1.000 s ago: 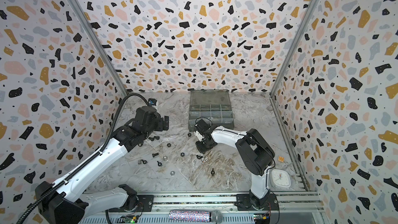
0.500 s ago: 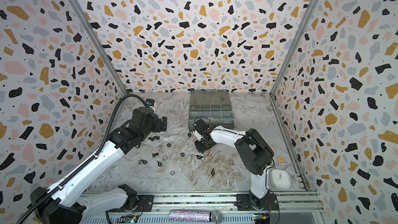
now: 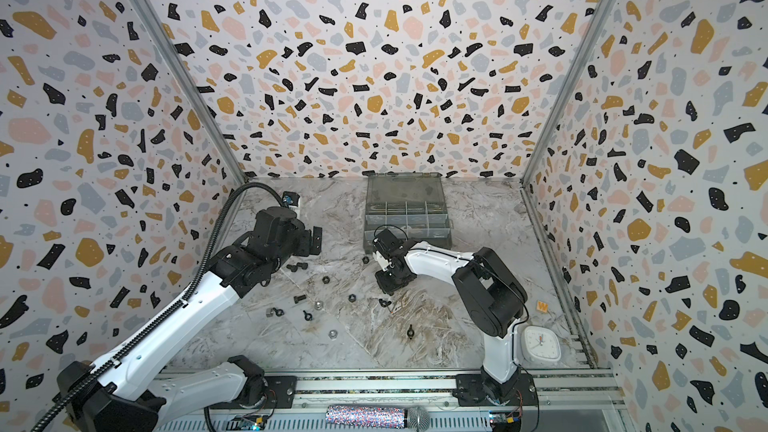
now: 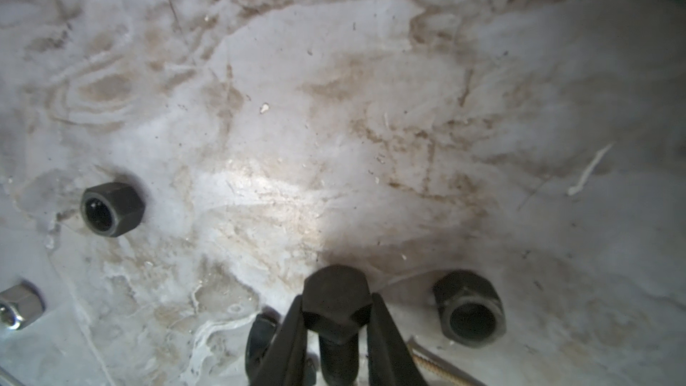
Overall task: Sort the screws and nuts into containers
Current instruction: 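Lift the black hex bolt off the table with the right gripper, then carry the bolt over a box compartment and open the right gripper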
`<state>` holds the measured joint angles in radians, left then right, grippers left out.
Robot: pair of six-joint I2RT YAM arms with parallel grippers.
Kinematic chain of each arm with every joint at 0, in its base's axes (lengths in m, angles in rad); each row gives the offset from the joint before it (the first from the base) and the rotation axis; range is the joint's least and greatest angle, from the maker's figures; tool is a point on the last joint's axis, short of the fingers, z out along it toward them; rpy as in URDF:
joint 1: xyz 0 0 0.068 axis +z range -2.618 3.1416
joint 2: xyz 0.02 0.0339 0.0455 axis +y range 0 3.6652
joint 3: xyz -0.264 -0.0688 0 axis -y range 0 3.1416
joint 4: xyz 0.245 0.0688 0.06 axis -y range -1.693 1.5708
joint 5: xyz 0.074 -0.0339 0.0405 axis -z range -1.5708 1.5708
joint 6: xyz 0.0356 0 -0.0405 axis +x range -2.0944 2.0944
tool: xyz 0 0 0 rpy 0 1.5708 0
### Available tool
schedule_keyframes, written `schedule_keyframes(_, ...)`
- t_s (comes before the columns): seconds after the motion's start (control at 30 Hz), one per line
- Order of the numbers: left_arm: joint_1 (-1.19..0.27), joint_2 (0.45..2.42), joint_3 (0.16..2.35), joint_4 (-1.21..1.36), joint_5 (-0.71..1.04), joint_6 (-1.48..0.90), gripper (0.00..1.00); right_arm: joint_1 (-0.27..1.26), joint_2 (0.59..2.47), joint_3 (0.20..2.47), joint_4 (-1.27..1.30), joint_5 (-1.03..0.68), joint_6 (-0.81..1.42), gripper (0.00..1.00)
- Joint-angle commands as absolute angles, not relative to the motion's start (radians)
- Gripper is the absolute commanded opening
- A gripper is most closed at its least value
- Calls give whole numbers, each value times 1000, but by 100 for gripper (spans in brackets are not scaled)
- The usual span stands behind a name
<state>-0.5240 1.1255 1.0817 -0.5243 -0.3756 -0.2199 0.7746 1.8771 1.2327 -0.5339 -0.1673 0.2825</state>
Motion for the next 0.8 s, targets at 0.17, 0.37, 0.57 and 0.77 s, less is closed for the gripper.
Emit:
schedule_keyframes(0.17, -525, 1127, 1119, -514, -364, -204, 100, 779, 1876, 1303, -595, -141, 274, 9)
schedule_keyframes(0.37, -525, 1143, 1134, -508, -367, -198, 100, 776, 1870, 1345, -621, -140, 266, 8)
schedule_keyframes(0.57, -520, 1178, 1151, -493, -363, -189, 100, 752, 1878, 1445, -664, -138, 258, 7)
schedule_keyframes(0.77, -517, 1238, 1224, -478, -359, -175, 100, 700, 1892, 1546, -687, -144, 245, 7)
